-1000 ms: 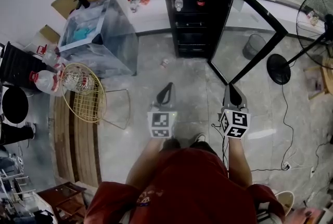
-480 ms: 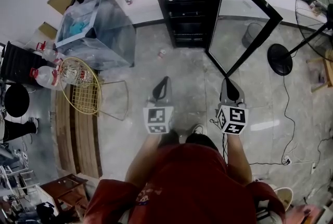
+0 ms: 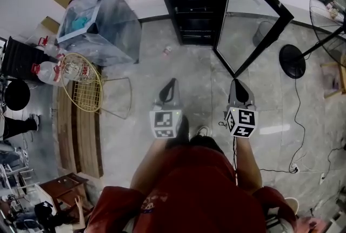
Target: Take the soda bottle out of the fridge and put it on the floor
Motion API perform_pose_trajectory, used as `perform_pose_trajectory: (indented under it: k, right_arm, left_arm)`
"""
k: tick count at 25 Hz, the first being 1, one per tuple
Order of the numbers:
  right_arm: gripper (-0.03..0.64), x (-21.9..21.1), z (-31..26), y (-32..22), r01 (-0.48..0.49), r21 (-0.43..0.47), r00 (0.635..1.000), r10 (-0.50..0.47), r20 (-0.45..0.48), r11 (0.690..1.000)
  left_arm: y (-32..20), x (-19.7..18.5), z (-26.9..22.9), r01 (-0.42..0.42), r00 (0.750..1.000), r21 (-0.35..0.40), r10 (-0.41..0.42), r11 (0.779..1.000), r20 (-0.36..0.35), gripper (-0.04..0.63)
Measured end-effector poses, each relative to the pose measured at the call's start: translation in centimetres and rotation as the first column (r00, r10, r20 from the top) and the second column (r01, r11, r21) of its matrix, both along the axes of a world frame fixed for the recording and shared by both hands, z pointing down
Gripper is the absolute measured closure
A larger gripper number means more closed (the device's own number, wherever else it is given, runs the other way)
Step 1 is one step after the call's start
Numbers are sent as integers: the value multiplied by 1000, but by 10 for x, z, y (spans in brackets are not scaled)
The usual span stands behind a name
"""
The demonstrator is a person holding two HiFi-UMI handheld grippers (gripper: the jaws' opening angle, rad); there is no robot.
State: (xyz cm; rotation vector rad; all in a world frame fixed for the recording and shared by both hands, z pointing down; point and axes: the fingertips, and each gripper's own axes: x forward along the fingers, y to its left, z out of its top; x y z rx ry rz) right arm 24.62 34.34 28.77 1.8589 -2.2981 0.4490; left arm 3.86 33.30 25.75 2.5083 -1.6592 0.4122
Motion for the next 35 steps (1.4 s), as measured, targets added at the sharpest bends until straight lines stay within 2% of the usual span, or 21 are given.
perform_pose_trajectory:
  k: [9,14,28,35]
  right_arm:
    - [617,-8,0,-40,13,9,1000,-13,-18,1000]
    - [617,-24,-5,-75,20,19,999,-20,-36,1000]
    - [617,-100,-13,-214,34,9,996,-33,-81,999]
    - [617,-138,-10,-289,23,-10,994,-24,-108,1000]
  left_arm:
    - [-37,-6,6,2,1000,2,-2,1000,-11,595]
    - [-70,-22,3,6,1000,11,-5,1000,-23,595]
    - [-204,-100,-1,21,999,9,-20,1000,-50,595]
    - [-284,-133,5,-1,998,5,2,1000,-56,595]
